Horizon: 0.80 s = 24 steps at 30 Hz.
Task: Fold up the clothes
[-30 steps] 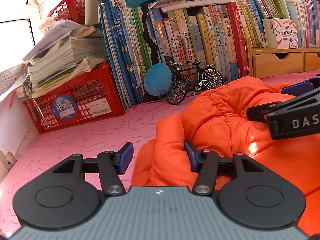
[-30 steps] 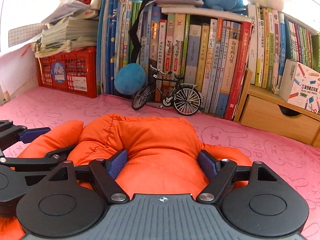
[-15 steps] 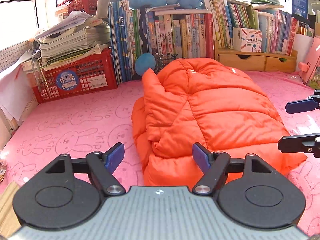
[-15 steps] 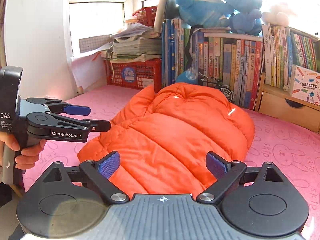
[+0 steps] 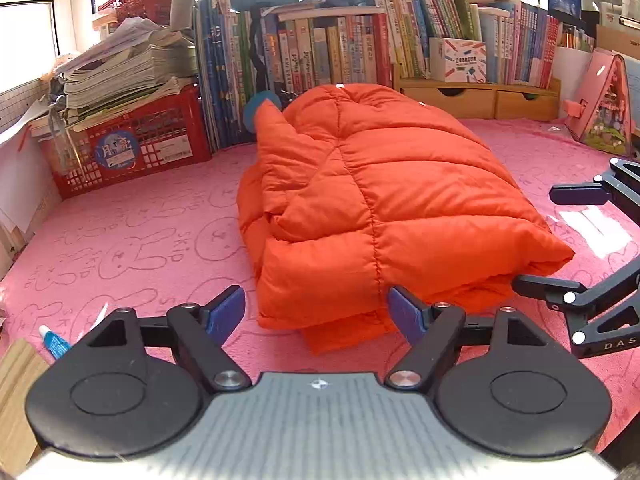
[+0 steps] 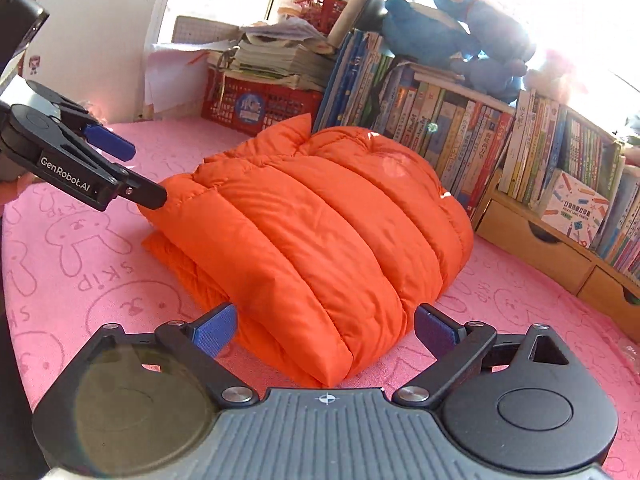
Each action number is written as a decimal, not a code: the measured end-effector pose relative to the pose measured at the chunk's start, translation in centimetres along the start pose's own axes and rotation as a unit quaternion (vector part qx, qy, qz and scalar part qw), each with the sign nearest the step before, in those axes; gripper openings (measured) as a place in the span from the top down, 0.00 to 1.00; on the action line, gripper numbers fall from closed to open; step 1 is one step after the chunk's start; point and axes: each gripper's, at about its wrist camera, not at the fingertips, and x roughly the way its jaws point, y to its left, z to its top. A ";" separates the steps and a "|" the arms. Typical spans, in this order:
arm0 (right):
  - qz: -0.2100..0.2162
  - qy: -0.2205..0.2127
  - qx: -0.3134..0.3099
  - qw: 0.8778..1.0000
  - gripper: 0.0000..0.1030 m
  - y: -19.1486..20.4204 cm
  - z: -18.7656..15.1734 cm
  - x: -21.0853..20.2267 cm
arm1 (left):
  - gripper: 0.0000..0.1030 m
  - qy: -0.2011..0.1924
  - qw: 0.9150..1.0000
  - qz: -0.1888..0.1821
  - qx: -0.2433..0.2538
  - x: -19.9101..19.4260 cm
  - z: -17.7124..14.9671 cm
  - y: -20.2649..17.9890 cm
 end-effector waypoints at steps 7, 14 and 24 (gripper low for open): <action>-0.034 0.011 0.077 0.996 0.43 -0.4 -1.4 1.5 | 0.21 0.035 0.998 0.053 -0.014 3.6 -0.9 -0.7; -0.061 0.021 0.111 0.992 0.51 -2.5 -3.6 0.5 | 0.15 0.037 0.997 0.055 -0.035 3.8 -1.4 0.9; -0.060 -0.022 0.021 0.998 0.51 1.3 -2.6 0.3 | 0.25 -0.121 0.993 0.000 0.009 -5.2 3.1 -1.7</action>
